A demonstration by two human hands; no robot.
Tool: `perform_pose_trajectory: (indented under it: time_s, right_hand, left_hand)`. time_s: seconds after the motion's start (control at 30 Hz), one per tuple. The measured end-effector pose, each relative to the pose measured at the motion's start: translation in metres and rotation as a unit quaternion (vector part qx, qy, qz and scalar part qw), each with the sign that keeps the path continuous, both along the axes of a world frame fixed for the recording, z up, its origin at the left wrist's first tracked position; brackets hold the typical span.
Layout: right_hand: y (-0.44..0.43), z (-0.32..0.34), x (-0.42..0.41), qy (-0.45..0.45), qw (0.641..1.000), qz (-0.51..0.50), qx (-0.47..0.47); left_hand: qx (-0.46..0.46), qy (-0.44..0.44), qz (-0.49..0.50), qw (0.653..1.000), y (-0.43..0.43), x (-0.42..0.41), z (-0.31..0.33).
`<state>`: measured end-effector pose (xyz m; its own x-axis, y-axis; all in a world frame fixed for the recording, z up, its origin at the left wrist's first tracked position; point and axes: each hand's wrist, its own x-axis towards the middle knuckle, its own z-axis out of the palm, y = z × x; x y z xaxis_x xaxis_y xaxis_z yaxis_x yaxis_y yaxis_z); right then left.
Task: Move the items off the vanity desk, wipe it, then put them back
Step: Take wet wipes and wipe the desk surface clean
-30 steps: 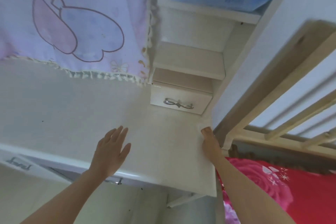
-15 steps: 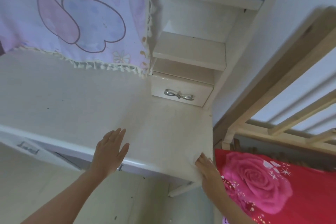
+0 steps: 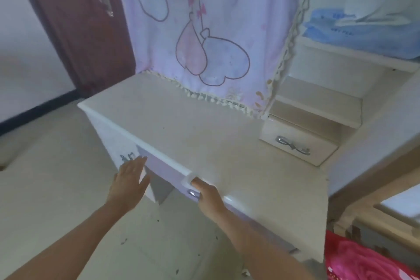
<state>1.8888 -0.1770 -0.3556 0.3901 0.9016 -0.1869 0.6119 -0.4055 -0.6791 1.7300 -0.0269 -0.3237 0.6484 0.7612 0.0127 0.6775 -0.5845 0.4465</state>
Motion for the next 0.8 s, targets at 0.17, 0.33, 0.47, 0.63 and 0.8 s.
perform_pose_trajectory:
  time_s: [0.17,0.33,0.47,0.63,0.8]
  right_hand:
    - [0.082,0.051,-0.047,0.055,0.998,0.035,0.019]
    - [0.138,0.089,-0.108,0.089,0.987,0.131,-0.007]
    - [0.171,0.121,-0.187,0.105,0.972,0.197,-0.071]
    - [0.204,0.143,-0.298,0.064,0.952,0.293,-0.064]
    - [0.222,0.165,-0.411,-0.011,0.913,0.407,-0.029]
  left_hand:
    - [0.023,-0.041,0.139,0.989,0.031,-0.103,0.033]
    - [0.029,-0.035,0.223,0.974,0.040,-0.205,0.048]
    - [0.042,-0.039,0.287,0.956,0.036,-0.292,0.064]
    - [0.061,-0.044,0.381,0.921,0.019,-0.414,0.083]
    - [0.090,-0.034,0.466,0.879,-0.014,-0.533,0.102]
